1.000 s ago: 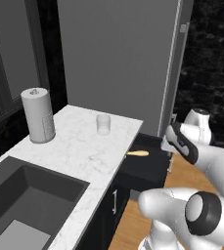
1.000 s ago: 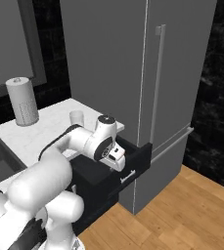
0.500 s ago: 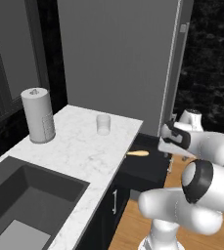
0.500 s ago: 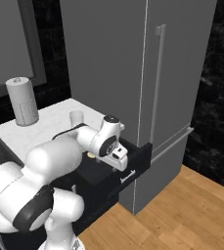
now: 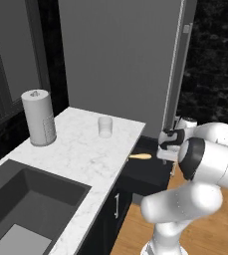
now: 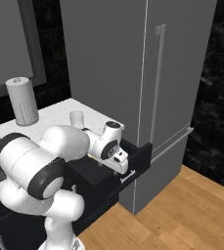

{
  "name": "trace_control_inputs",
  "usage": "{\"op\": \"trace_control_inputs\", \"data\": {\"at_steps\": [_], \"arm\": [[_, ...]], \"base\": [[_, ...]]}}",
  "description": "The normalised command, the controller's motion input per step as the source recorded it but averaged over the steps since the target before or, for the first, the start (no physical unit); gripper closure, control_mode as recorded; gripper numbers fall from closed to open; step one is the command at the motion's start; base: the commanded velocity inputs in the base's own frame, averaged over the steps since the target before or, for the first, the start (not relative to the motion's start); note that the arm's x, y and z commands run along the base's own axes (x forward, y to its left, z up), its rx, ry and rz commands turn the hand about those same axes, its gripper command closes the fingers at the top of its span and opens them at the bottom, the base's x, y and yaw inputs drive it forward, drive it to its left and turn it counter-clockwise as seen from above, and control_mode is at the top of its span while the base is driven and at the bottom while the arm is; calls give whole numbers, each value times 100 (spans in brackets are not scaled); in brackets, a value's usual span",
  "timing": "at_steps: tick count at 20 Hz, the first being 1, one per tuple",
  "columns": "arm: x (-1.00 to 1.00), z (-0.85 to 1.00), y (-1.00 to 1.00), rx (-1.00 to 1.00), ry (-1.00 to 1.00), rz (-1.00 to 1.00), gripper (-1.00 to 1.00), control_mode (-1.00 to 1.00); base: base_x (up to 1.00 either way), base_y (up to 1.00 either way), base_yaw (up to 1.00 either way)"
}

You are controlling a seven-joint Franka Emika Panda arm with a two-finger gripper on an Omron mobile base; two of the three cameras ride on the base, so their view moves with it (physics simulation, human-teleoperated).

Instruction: Pick the pizza cutter from the drawer and place it on the counter.

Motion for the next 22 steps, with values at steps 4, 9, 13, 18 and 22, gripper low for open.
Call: {"op": "trace_control_inputs", "data": {"at_steps": [4,9,13,18,22], "arm": [[24,-28,0,0,0,0,-100,-100],[20,-28,0,0,0,0,-100,-100],[8,-37,0,0,0,0,-100,-100],[16,-46,0,0,0,0,-100,-100],[-9,-37,-23,0,0,0,-100,-100]], "base": [[0,0,0],[0,0,0],[0,0,0],[0,0,0],[0,0,0]]}}
